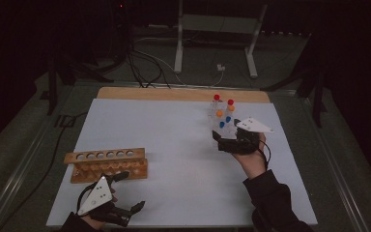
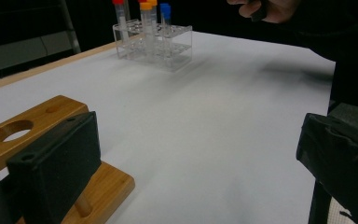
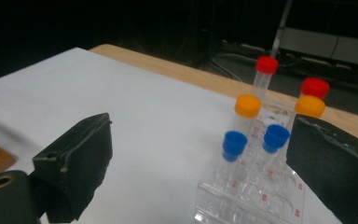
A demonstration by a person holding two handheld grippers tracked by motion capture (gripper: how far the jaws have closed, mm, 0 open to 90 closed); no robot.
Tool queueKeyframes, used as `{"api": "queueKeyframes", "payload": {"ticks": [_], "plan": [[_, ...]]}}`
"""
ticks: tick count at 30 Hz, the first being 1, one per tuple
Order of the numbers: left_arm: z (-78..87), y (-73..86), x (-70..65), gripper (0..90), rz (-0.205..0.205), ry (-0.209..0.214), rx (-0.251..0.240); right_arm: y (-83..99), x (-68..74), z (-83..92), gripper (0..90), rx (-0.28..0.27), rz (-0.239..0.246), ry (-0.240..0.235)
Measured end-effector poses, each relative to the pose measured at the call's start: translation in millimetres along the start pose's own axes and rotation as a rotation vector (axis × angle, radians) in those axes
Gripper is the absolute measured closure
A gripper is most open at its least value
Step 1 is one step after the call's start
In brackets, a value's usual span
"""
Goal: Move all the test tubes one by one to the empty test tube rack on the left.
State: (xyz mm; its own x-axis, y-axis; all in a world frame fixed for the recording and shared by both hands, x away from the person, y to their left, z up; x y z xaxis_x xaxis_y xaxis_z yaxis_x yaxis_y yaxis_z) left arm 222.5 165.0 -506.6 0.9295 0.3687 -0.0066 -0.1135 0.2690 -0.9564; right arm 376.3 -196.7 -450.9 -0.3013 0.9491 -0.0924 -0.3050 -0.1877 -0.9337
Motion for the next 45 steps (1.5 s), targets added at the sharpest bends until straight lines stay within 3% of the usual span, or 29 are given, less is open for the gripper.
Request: {"api": "queueKeyframes", "payload": {"ticks": [4,8,14,16,29,45], "plan": [[-0.1,0.1,-0.1,0.6,-0.002,0.000,0.002,5.8,-4.2,-6.5,18.9,0.056,-0.023,0.040],[-0.4,0.1,-0.3,0.6,-0.004,0.000,0.003,12.2,-4.5,-12.7,26.8,0.116,-0.012,0.059],[-0.4,0.1,-0.4,0.6,-0.004,0.000,0.003,16.9,-3.8,-19.8,39.0,0.172,-0.013,0.065],[-0.6,0.2,-0.6,0.6,-0.005,-0.001,0.005,17.6,-4.6,-24.0,46.8,0.193,-0.026,0.071],[-0.5,0.2,-0.9,0.6,-0.007,0.001,0.005,13.7,-5.8,-39.4,63.7,0.289,-0.081,0.105],[-0.5,0.2,-1.1,0.6,-0.007,0.003,0.005,18.7,-3.2,-50.1,74.6,0.334,-0.092,0.094]]}}
Point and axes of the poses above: each handheld gripper's, and its own axes: z roughly backward along the jaws, y roughly out of its underside, x roughly to its left, the point moved 4 cm from there along -z, roughly forward along the jaws, and after that the axes turned 13 degrees about y, right-handed, at the moved point
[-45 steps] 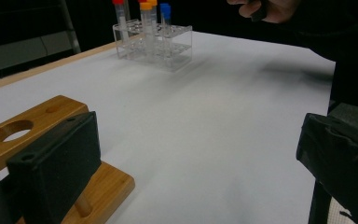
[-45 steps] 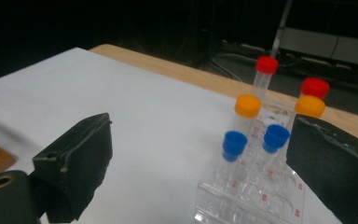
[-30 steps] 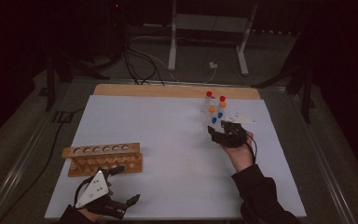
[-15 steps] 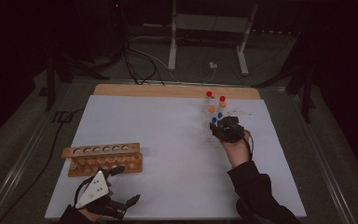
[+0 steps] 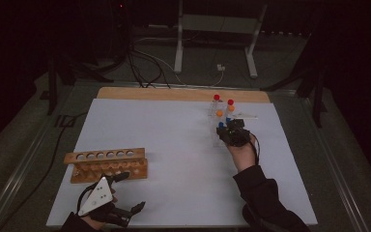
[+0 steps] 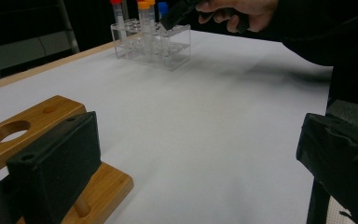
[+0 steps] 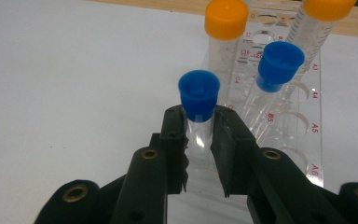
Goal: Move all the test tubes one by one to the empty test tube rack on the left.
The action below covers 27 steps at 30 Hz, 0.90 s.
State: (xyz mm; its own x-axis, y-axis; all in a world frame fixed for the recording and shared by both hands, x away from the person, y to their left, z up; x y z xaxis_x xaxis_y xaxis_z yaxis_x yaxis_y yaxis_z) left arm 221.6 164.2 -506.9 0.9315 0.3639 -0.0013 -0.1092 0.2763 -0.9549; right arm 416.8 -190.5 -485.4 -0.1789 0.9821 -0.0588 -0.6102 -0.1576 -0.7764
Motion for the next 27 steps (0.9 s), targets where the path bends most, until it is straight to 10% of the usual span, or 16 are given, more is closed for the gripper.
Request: {"api": "queueKeyframes", "payload": {"ticks": [27], "plan": [[-0.3,0.1,0.1,0.6,0.001,0.000,0.002,-16.8,2.1,21.2,77.1,-0.072,0.110,0.057]]}}
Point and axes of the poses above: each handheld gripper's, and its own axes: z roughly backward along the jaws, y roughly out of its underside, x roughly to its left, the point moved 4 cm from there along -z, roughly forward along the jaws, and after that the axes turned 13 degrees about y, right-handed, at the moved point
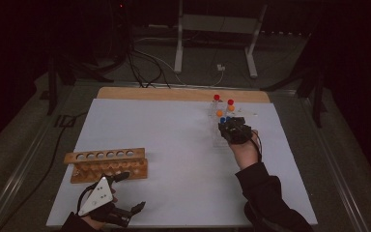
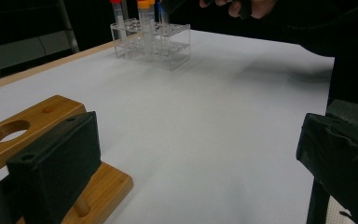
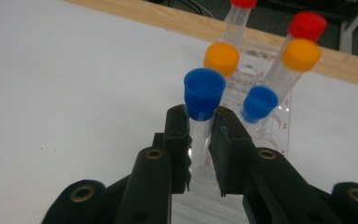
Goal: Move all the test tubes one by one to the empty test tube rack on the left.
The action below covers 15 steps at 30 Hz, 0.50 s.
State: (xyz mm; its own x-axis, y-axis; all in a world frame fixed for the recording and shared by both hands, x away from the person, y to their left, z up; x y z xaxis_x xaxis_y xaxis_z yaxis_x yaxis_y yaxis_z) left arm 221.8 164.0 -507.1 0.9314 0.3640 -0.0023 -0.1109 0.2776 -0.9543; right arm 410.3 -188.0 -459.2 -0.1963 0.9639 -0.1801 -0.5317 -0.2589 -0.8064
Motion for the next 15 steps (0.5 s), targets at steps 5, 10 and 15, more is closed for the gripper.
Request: {"api": "queueKeyframes", "payload": {"ticks": [5,10,15], "plan": [[-0.1,0.1,0.1,0.5,0.000,0.000,0.000,-7.6,-0.8,9.4,77.1,-0.023,0.016,0.004],[-0.6,0.4,0.0,0.6,0.000,0.000,0.007,-13.7,-1.9,17.6,77.1,-0.043,0.023,0.004],[-1.5,0.4,-0.3,0.6,0.001,0.002,0.010,-20.2,-2.1,30.7,77.1,-0.076,0.046,0.008]]}}
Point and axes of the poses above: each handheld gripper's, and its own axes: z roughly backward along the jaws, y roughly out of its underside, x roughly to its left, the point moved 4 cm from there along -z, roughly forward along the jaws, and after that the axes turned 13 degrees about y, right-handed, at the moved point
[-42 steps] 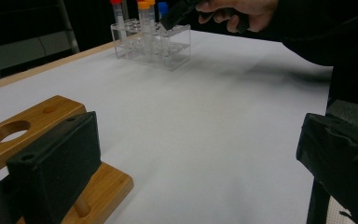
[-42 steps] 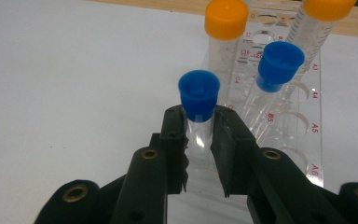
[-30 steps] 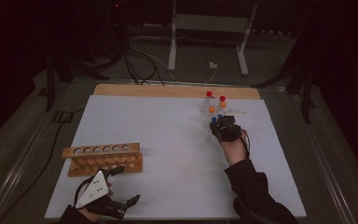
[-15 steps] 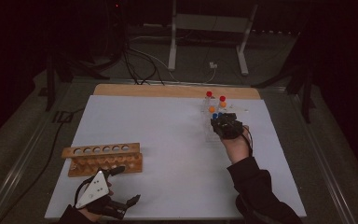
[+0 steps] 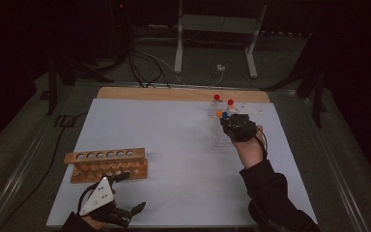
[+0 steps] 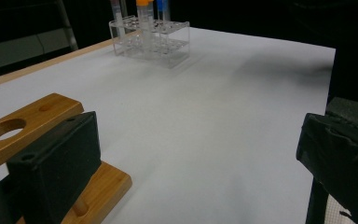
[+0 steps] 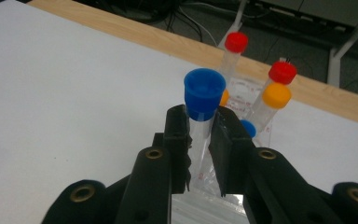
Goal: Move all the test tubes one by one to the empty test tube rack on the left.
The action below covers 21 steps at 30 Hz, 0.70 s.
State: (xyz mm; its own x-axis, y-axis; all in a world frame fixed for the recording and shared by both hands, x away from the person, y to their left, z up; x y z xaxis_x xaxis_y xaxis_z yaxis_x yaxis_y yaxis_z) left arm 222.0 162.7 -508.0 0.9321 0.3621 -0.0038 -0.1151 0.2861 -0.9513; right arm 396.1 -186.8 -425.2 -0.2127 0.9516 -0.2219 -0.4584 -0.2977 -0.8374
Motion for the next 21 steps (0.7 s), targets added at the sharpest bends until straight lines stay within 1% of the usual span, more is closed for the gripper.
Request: {"api": "queueKeyframes", "payload": {"ticks": [2,5,7,8,11,13,14,15,16,17,18,19,20,21], "plan": [[-0.4,0.0,0.0,0.6,0.003,0.000,0.000,-0.7,0.8,2.1,77.1,-0.005,0.003,-0.002],[-1.1,-0.1,-0.4,0.6,0.005,0.003,0.001,-3.6,4.8,11.8,77.1,-0.028,0.028,-0.027],[-2.0,-0.2,-0.9,0.6,0.007,0.006,0.006,-4.3,6.0,14.5,77.1,-0.033,0.031,-0.035],[-2.5,-0.4,-1.1,0.6,0.007,0.007,0.006,-5.6,8.5,20.0,77.1,-0.043,0.042,-0.049],[-3.6,-1.2,-2.0,0.6,0.008,0.011,0.009,-5.5,14.1,27.6,77.1,-0.055,0.063,-0.078],[-4.4,-1.9,-2.4,0.5,0.014,0.010,0.008,-3.5,19.3,32.1,77.1,-0.053,0.078,-0.099],[-4.5,-2.3,-2.4,0.5,0.014,0.007,0.008,-3.5,19.3,32.1,77.1,-0.053,0.078,-0.099],[-4.6,-2.8,-2.3,0.6,0.017,0.004,0.009,-0.9,24.6,36.2,77.1,-0.056,0.098,-0.123],[-4.6,-3.5,-2.3,0.6,0.024,0.006,0.009,0.7,27.3,38.3,77.1,-0.056,0.108,-0.136],[-5.2,-5.4,-2.4,0.6,0.043,0.023,0.008,2.6,30.0,40.3,77.1,-0.053,0.118,-0.149],[-5.2,-5.4,-2.4,0.6,0.043,0.023,0.008,4.6,32.9,42.3,77.1,-0.051,0.130,-0.159],[-5.8,-6.5,-2.0,0.6,0.041,0.024,0.011,4.6,32.9,42.3,77.1,-0.051,0.130,-0.159],[-6.7,-7.9,-1.8,0.6,0.046,0.022,0.020,6.7,35.9,44.4,77.1,-0.052,0.140,-0.173],[-7.0,-9.0,-1.8,0.6,0.054,0.028,0.023,11.5,42.0,48.5,77.1,-0.044,0.160,-0.197]]}}
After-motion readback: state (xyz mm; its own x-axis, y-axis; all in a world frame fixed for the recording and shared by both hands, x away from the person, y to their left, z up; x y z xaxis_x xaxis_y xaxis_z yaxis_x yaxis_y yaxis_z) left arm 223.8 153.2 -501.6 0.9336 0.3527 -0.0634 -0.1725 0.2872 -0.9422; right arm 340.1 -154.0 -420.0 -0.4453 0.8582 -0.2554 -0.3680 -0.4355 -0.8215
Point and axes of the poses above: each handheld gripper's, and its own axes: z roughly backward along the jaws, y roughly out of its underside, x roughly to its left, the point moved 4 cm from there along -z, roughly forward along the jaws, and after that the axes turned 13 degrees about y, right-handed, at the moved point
